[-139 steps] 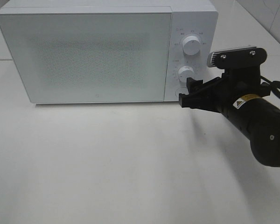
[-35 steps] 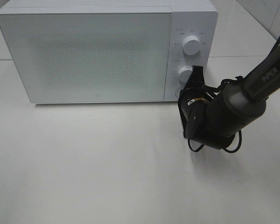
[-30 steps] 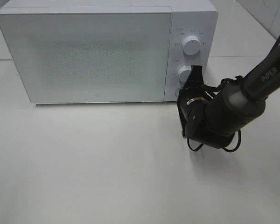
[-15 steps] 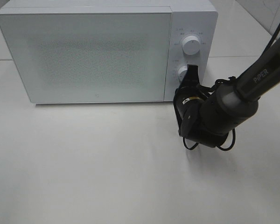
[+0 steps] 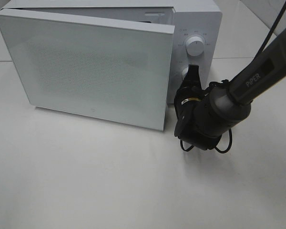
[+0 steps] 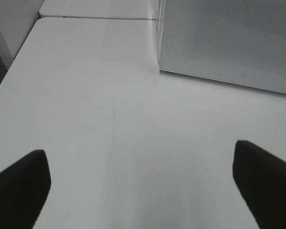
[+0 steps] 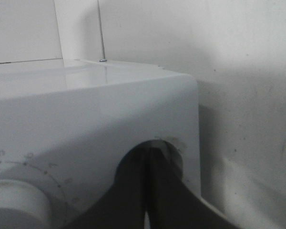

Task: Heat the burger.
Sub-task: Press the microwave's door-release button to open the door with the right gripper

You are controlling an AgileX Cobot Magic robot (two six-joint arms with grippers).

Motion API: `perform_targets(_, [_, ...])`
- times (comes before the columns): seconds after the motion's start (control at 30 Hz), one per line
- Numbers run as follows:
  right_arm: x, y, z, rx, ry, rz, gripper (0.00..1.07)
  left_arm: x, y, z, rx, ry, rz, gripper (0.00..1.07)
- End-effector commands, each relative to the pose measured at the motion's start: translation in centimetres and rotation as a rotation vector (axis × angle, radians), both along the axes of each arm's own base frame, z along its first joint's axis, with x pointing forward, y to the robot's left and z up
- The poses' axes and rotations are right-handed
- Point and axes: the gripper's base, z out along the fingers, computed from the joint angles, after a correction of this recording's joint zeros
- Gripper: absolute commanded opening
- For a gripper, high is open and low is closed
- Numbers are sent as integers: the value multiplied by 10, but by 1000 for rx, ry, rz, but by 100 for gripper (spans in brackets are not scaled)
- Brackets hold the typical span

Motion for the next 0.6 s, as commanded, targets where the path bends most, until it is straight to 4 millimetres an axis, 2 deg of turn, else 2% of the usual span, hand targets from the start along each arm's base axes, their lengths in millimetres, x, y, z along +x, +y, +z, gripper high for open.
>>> perform_targets(0.03, [29, -1, 23, -36, -192, 32, 0, -2, 0, 0, 3, -28, 6, 96])
perform_targets(0.37, [27, 1, 26, -30, -150, 54, 0, -2, 0, 0, 3, -28, 6, 96])
perform_targets(0.6, [18, -1, 25, -12, -72, 80, 0, -2, 0, 0, 3, -28, 6, 96])
